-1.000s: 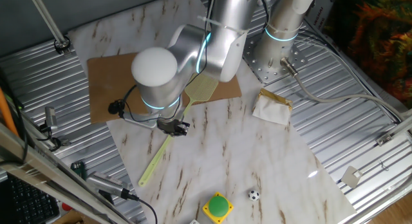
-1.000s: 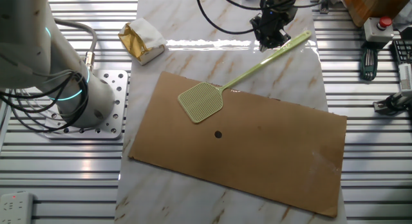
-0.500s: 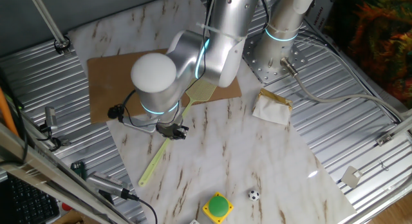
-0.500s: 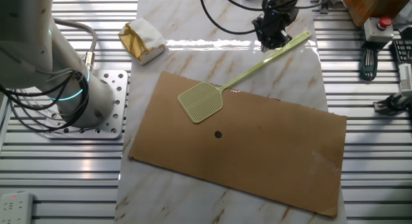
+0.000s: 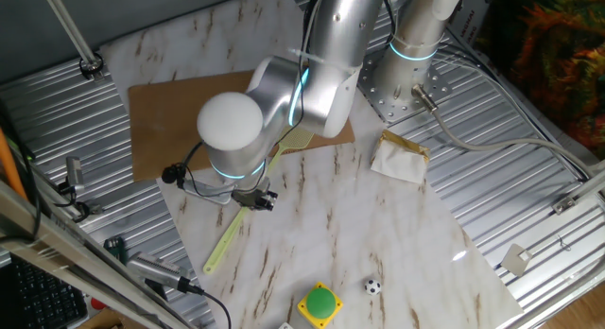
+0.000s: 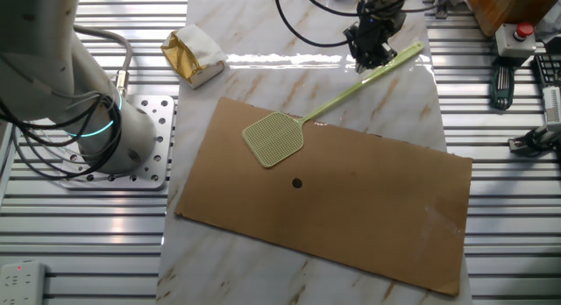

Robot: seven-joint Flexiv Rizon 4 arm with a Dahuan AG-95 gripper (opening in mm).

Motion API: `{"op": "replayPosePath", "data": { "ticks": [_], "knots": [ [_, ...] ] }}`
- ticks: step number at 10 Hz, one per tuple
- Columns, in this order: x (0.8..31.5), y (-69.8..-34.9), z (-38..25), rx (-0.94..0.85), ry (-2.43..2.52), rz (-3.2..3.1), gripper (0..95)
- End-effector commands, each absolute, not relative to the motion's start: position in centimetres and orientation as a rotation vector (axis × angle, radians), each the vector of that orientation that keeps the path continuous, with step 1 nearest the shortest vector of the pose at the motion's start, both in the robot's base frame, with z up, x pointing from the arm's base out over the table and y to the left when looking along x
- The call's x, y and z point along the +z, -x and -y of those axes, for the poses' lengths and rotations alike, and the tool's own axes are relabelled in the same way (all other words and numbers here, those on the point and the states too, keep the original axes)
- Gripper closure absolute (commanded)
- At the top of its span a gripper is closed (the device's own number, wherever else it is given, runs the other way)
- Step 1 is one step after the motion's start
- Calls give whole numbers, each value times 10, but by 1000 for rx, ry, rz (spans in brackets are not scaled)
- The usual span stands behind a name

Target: Swat with a flyswatter

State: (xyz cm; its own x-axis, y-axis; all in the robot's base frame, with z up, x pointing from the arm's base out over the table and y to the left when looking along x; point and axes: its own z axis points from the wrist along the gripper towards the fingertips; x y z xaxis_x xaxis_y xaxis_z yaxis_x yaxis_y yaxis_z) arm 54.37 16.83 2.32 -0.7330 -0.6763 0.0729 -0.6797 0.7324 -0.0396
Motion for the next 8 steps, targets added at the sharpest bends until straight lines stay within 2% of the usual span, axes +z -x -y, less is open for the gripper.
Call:
{"op": "replayPosePath", "data": {
  "ticks": [1,8],
  "knots": [
    [22,-544,-169,103,-1125,2872,950],
    [24,-548,-171,151,-1114,2867,950]
  ]
}}
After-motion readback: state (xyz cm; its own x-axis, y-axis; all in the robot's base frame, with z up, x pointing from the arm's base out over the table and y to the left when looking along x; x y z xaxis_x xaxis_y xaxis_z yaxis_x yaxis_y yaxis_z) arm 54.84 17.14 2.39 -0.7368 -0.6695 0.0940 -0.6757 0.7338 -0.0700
